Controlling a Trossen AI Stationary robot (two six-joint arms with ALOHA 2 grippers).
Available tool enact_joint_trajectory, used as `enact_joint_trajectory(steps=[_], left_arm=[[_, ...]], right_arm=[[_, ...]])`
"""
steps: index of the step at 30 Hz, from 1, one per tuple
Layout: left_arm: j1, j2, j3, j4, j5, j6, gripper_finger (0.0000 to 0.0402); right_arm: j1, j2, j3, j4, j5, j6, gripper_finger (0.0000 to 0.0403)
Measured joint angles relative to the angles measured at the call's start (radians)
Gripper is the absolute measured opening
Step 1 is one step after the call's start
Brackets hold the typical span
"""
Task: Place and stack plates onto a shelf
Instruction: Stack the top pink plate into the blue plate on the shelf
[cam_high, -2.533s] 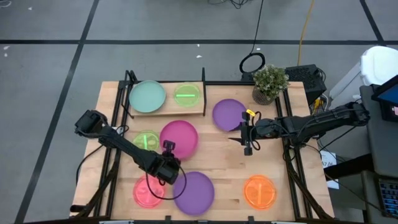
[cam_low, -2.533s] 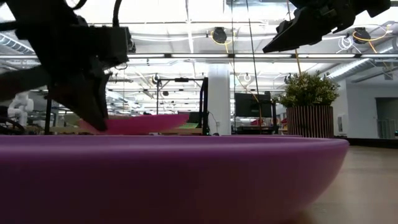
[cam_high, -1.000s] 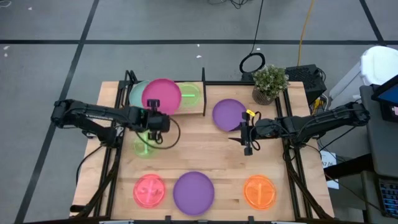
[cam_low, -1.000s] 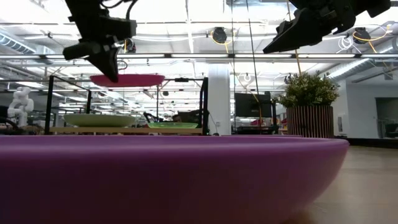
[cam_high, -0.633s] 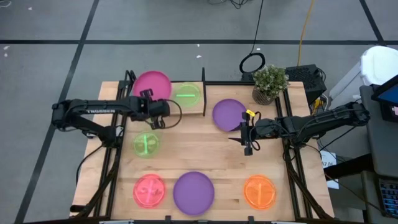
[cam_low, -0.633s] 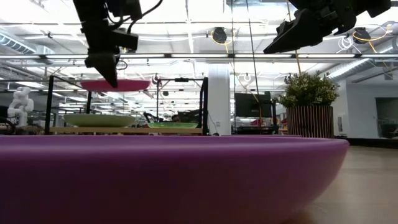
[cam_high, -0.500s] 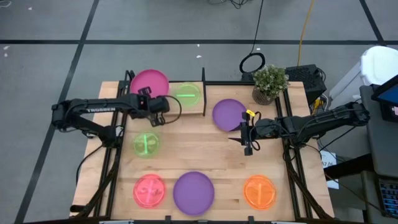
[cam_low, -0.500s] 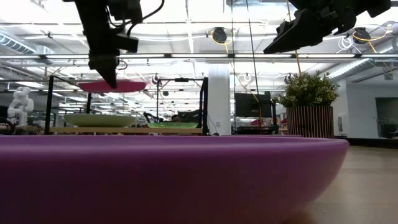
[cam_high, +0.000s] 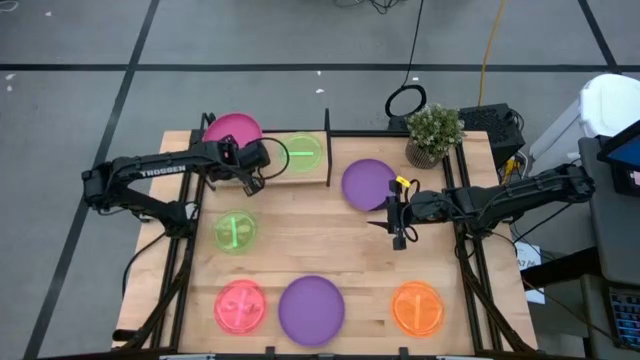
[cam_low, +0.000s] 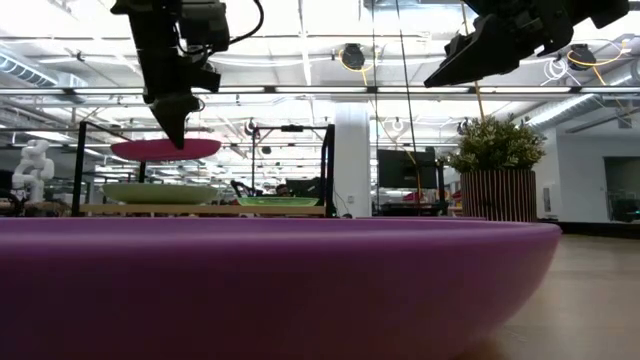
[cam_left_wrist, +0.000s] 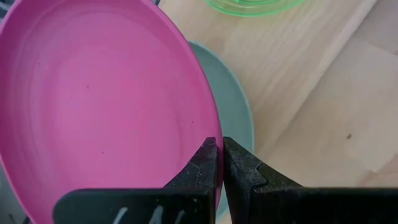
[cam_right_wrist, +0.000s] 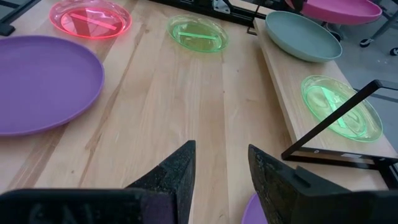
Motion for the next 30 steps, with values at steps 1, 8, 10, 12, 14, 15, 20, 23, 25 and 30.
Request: enact_joint_trajectory(steps=[1, 8, 10, 12, 14, 15, 20, 23, 25, 30], left_arm=[[0.005, 0.004, 0.0, 0.003, 0.006, -0.011, 0.0012], [0.01, 0.053, 0.0, 0.009, 0.031, -0.034, 0.0012], [0.011, 0.071, 0.0, 0.011, 0.032, -0.037, 0.0012], [0.011, 0.088, 0.0, 0.012, 0.033, -0.049, 0.0012], [0.01, 0.103, -0.001, 0.011, 0.036, -0.05, 0.0012], [0.01, 0.109, -0.001, 0.011, 0.035, -0.054, 0.0012], [0.01, 0.121, -0.001, 0.008, 0.027, -0.073, 0.0012], [0.01, 0.125, -0.001, 0.008, 0.022, -0.1, 0.0013], [0.01, 0.125, -0.001, 0.008, 0.018, -0.116, 0.0016], [0.01, 0.125, -0.001, 0.028, 0.016, -0.13, 0.0033]], right_arm=[[0.0, 0.0, 0.0, 0.0, 0.0, 0.0, 0.013], [0.0, 0.0, 0.0, 0.001, 0.0, 0.0, 0.013], [0.0, 0.0, 0.0, 0.003, 0.0, 0.004, 0.013], [0.0, 0.0, 0.0, 0.003, 0.0, 0.004, 0.013], [0.0, 0.0, 0.0, 0.004, 0.0, 0.004, 0.013], [0.0, 0.0, 0.0, 0.004, 0.0, 0.004, 0.013], [0.0, 0.0, 0.0, 0.002, 0.0, 0.003, 0.013], [0.0, 0.0, 0.0, 0.0, 0.0, 0.002, 0.013], [0.0, 0.0, 0.0, 0.0, 0.0, 0.002, 0.013], [0.0, 0.0, 0.0, 0.0, 0.0, 0.001, 0.013]])
